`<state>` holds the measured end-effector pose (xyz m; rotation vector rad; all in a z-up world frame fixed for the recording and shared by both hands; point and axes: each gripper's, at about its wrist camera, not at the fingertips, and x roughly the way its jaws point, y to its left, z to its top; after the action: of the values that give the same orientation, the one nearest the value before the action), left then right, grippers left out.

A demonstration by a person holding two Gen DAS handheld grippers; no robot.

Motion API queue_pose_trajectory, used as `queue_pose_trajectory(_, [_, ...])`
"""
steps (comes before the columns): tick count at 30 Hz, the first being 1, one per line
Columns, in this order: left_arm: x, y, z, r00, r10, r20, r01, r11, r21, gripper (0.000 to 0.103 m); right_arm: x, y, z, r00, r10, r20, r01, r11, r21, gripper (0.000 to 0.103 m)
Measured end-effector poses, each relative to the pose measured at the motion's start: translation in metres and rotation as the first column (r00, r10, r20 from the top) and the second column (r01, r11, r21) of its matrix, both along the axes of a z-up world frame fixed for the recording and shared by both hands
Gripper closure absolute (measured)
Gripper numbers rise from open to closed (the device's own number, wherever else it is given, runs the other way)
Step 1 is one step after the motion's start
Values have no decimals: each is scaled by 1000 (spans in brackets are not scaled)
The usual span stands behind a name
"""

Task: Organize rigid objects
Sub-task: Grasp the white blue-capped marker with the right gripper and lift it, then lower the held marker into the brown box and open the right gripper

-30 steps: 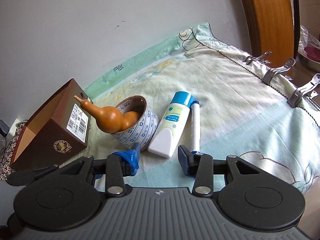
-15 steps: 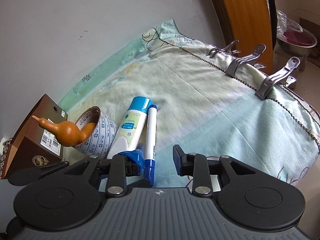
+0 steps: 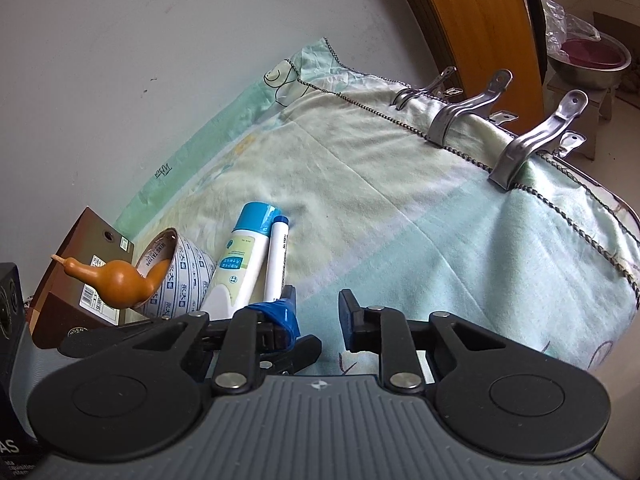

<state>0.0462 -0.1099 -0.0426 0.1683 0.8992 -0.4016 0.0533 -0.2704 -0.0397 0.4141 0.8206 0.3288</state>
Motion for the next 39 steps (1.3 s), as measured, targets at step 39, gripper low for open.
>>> queue_pose_trajectory(39, [-98,120,70,989,34,145,-8,984,-175,91,-45,99,41,963,256,78,-264,956,126,103])
